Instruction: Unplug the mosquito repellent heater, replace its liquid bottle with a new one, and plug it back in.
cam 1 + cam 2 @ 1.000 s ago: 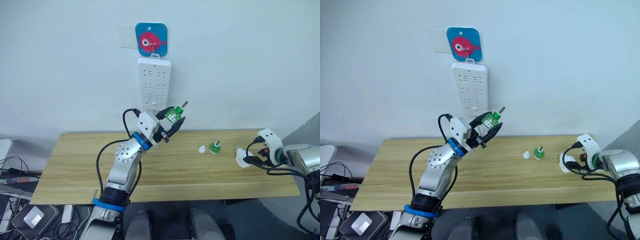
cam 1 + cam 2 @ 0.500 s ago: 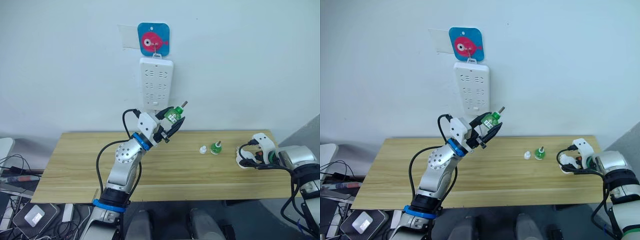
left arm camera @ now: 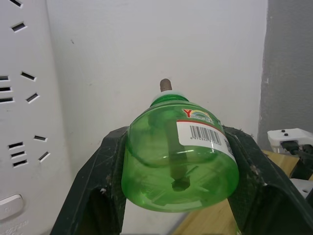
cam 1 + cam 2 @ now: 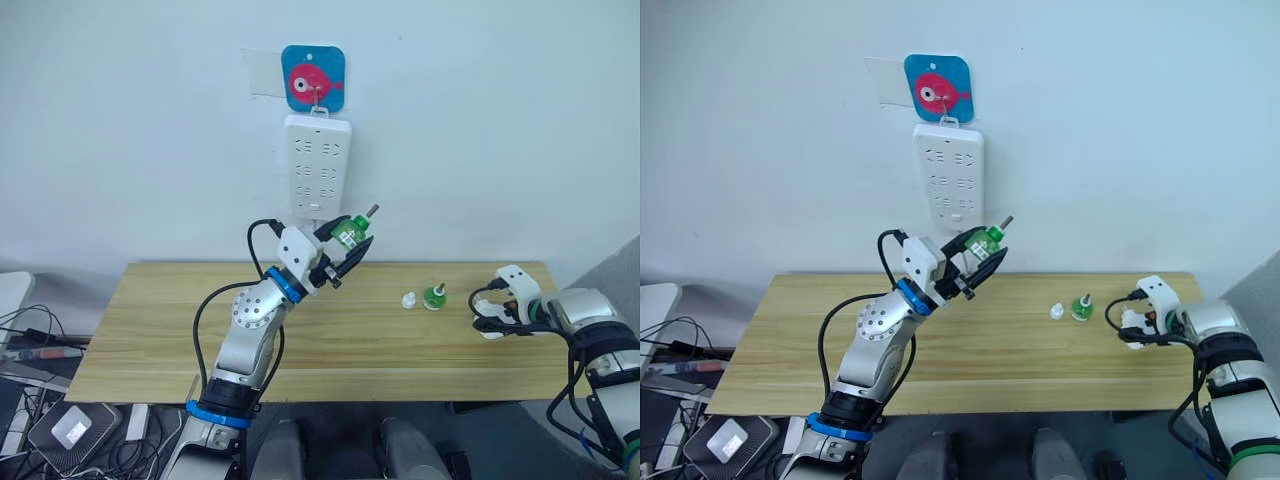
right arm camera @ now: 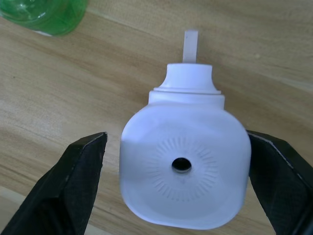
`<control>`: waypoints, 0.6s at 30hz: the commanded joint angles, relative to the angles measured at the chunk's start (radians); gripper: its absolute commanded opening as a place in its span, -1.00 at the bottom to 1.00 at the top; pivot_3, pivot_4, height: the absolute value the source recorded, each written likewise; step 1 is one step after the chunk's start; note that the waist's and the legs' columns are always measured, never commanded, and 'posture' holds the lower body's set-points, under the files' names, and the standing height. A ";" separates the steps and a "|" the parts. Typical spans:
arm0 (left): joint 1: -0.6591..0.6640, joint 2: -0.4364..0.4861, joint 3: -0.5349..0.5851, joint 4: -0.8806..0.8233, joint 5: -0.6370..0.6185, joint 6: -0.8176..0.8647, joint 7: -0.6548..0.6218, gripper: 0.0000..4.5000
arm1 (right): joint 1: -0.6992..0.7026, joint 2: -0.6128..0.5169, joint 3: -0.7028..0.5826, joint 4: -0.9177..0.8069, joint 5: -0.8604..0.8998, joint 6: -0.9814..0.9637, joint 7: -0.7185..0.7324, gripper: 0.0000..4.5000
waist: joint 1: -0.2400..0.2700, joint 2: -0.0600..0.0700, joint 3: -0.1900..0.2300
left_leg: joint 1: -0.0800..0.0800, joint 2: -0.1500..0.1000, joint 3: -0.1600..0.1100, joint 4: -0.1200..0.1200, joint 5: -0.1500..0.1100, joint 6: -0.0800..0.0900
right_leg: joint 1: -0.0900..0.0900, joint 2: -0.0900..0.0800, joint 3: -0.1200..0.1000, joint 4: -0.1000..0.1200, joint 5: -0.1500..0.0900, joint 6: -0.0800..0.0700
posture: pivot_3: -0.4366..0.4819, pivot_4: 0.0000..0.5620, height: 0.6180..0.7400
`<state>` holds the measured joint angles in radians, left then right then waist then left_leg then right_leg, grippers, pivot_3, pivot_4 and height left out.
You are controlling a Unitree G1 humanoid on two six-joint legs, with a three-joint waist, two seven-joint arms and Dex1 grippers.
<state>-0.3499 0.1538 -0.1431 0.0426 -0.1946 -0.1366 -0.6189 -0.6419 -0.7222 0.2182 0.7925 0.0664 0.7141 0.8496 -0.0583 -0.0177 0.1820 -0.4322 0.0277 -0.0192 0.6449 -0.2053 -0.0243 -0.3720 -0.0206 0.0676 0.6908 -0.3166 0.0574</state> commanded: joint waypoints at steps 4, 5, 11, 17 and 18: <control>-0.007 0.007 0.001 -0.036 0.002 -0.005 0.002 0.01 | -0.015 -0.018 -0.041 0.001 -0.010 -0.010 0.032 0.31 | 0.001 0.000 0.000 | 0.000 0.000 0.000 0.000 0.000 0.000 | 0.000 0.000 0.000 0.000 0.000 0.000 | -0.13 -0.46 1.00; -0.006 0.009 0.001 -0.035 0.001 -0.005 0.000 0.01 | -0.013 -0.025 -0.045 -0.003 -0.010 -0.006 0.041 0.31 | 0.002 0.000 0.000 | 0.000 0.000 0.000 0.000 0.000 0.000 | 0.000 0.000 0.000 0.000 0.000 0.000 | -0.13 -0.46 1.00; 0.017 0.045 -0.017 -0.070 -0.055 0.048 -0.082 0.01 | 0.013 -0.125 -0.124 -0.115 0.119 0.111 0.263 0.31 | 0.003 0.001 0.000 | 0.000 0.000 0.000 0.000 0.000 0.000 | 0.000 0.000 0.000 -0.001 0.000 0.000 | -0.15 -0.46 1.00; 0.042 0.112 -0.041 -0.193 -0.195 0.177 -0.250 0.01 | -0.063 -0.225 -0.358 -0.311 0.508 0.704 0.468 0.31 | -0.005 0.001 0.001 | 0.000 0.001 -0.001 0.000 0.000 0.000 | 0.001 0.000 0.000 0.000 0.000 0.000 | -0.20 -0.44 1.00; 0.040 0.121 -0.043 -0.204 -0.207 0.193 -0.267 0.01 | -0.073 -0.231 -0.386 -0.340 0.546 0.773 0.463 0.31 | -0.005 0.002 0.001 | 0.001 0.001 0.000 0.000 0.000 0.000 | 0.001 0.000 0.000 0.000 0.000 0.000 | -0.22 -0.44 1.00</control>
<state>-0.3066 0.2659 -0.1802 -0.1020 -0.3594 0.0368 -0.8499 -0.6817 -0.9226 -0.0926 0.5207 0.5155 1.3529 1.2876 -0.0633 -0.0160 0.1827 -0.4316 0.0282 -0.0197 0.6448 -0.2055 -0.0242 -0.3713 -0.0202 0.0675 0.6911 -0.3166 0.0572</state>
